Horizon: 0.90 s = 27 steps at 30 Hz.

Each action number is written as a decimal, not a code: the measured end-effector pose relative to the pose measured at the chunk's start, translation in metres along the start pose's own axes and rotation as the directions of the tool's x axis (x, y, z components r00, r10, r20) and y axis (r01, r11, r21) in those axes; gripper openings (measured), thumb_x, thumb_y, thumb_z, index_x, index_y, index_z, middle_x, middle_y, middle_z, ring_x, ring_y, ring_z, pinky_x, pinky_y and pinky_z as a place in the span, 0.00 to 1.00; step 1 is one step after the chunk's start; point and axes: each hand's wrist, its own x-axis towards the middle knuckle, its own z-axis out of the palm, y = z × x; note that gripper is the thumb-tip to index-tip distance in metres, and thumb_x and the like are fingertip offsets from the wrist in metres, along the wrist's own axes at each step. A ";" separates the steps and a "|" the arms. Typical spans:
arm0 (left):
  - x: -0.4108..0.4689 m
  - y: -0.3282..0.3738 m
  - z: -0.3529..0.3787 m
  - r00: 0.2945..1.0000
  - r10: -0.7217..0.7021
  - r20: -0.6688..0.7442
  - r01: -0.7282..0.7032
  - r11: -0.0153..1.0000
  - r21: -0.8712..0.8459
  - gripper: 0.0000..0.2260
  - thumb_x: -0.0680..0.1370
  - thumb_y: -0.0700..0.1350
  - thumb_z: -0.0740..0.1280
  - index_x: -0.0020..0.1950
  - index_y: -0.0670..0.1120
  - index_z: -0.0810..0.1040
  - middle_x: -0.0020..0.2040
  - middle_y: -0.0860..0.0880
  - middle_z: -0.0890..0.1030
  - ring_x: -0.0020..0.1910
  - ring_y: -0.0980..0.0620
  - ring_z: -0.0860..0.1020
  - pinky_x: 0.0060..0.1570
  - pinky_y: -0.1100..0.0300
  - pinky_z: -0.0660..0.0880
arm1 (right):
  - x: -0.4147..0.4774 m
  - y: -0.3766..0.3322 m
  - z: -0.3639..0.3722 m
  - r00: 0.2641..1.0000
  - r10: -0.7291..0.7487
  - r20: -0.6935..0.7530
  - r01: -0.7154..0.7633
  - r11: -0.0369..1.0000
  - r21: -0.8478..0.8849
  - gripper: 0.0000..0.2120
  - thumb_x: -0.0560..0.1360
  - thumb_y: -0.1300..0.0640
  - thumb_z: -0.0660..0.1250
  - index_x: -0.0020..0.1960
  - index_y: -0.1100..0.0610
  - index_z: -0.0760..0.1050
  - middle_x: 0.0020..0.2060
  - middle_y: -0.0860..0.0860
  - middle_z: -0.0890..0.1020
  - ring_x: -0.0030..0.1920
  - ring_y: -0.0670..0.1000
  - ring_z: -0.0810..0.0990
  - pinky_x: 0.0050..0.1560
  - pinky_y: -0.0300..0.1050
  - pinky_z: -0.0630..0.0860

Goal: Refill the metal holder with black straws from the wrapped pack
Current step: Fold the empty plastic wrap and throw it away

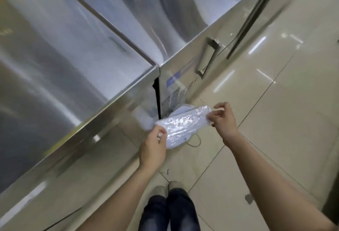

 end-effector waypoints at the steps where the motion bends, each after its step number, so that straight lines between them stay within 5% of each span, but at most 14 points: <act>1: 0.009 -0.013 0.011 1.000 -0.014 0.020 0.014 1.000 -0.004 0.05 0.77 0.43 0.62 0.49 0.49 0.77 0.42 0.50 0.78 0.42 0.49 0.76 0.41 0.58 0.71 | 0.012 0.017 0.006 1.000 0.004 -0.011 -0.005 1.000 -0.022 0.14 0.70 0.70 0.65 0.41 0.51 0.67 0.34 0.50 0.72 0.37 0.51 0.72 0.41 0.47 0.70; 7: 0.068 -0.092 0.075 0.991 -0.053 0.126 0.052 0.999 0.006 0.12 0.77 0.40 0.62 0.59 0.46 0.77 0.53 0.48 0.78 0.47 0.54 0.74 0.48 0.65 0.68 | 0.096 0.128 0.050 0.996 0.089 -0.022 -0.090 0.996 -0.027 0.11 0.70 0.66 0.66 0.36 0.51 0.72 0.35 0.48 0.77 0.42 0.53 0.75 0.48 0.51 0.73; 10: 0.109 -0.129 0.109 0.959 -0.201 0.200 0.240 0.950 -0.197 0.14 0.76 0.40 0.64 0.62 0.43 0.75 0.58 0.46 0.78 0.50 0.56 0.76 0.51 0.65 0.71 | 0.138 0.174 0.073 0.994 0.104 0.034 -0.103 0.995 -0.004 0.05 0.71 0.62 0.68 0.42 0.54 0.74 0.41 0.50 0.78 0.46 0.53 0.76 0.52 0.50 0.73; 13: 0.151 -0.154 0.148 0.857 -0.415 0.306 0.515 0.694 -0.503 0.17 0.73 0.42 0.67 0.60 0.37 0.75 0.58 0.40 0.80 0.58 0.45 0.77 0.64 0.54 0.70 | 0.180 0.212 0.097 0.984 0.110 0.137 -0.102 0.993 -0.061 0.18 0.71 0.58 0.70 0.58 0.58 0.72 0.52 0.51 0.75 0.53 0.52 0.74 0.54 0.44 0.69; 16: 0.179 -0.168 0.187 0.752 -0.455 0.476 0.655 0.439 -0.615 0.12 0.75 0.42 0.65 0.55 0.38 0.78 0.51 0.43 0.82 0.57 0.48 0.78 0.60 0.58 0.71 | 0.215 0.250 0.122 0.986 0.047 0.158 0.000 0.959 -0.285 0.22 0.70 0.62 0.69 0.62 0.62 0.69 0.56 0.56 0.74 0.56 0.55 0.73 0.53 0.44 0.67; 17: 0.186 -0.173 0.198 0.743 -0.462 0.484 0.666 0.444 -0.599 0.11 0.74 0.43 0.66 0.54 0.39 0.79 0.50 0.43 0.83 0.56 0.51 0.79 0.57 0.60 0.72 | 0.225 0.263 0.129 0.987 0.032 0.154 0.025 0.935 -0.355 0.21 0.70 0.63 0.67 0.61 0.62 0.68 0.56 0.58 0.74 0.57 0.58 0.73 0.52 0.45 0.68; 19: 0.203 -0.181 0.217 0.757 -0.490 0.433 0.653 0.528 -0.544 0.06 0.74 0.38 0.62 0.42 0.39 0.78 0.36 0.45 0.81 0.37 0.54 0.81 0.37 0.64 0.74 | 0.238 0.281 0.140 0.984 0.053 0.168 0.035 0.876 -0.481 0.21 0.72 0.61 0.64 0.63 0.63 0.66 0.59 0.61 0.74 0.60 0.61 0.73 0.53 0.48 0.69; 22: 0.228 -0.184 0.234 0.728 -0.552 0.406 0.684 0.555 -0.473 0.10 0.75 0.36 0.59 0.35 0.41 0.74 0.28 0.47 0.74 0.20 0.54 0.71 0.21 0.66 0.67 | 0.252 0.298 0.153 0.979 0.043 0.201 0.112 0.707 -0.698 0.28 0.74 0.58 0.61 0.71 0.64 0.58 0.60 0.61 0.74 0.59 0.61 0.73 0.52 0.48 0.69; 24: 0.245 -0.194 0.244 0.730 -0.565 0.385 0.683 0.627 -0.374 0.09 0.77 0.39 0.60 0.36 0.44 0.72 0.34 0.47 0.74 0.27 0.53 0.74 0.27 0.63 0.71 | 0.260 0.306 0.161 0.966 0.067 0.248 0.178 0.523 -0.834 0.33 0.72 0.56 0.63 0.72 0.64 0.55 0.61 0.61 0.73 0.61 0.61 0.71 0.54 0.50 0.69; 27: 0.257 -0.202 0.250 0.789 -0.531 0.309 0.577 0.813 -0.075 0.13 0.78 0.41 0.58 0.33 0.47 0.65 0.44 0.45 0.77 0.42 0.48 0.77 0.42 0.57 0.75 | 0.262 0.312 0.170 0.935 0.147 0.321 0.264 0.313 -0.912 0.27 0.70 0.49 0.67 0.65 0.59 0.69 0.67 0.60 0.66 0.68 0.61 0.62 0.66 0.53 0.62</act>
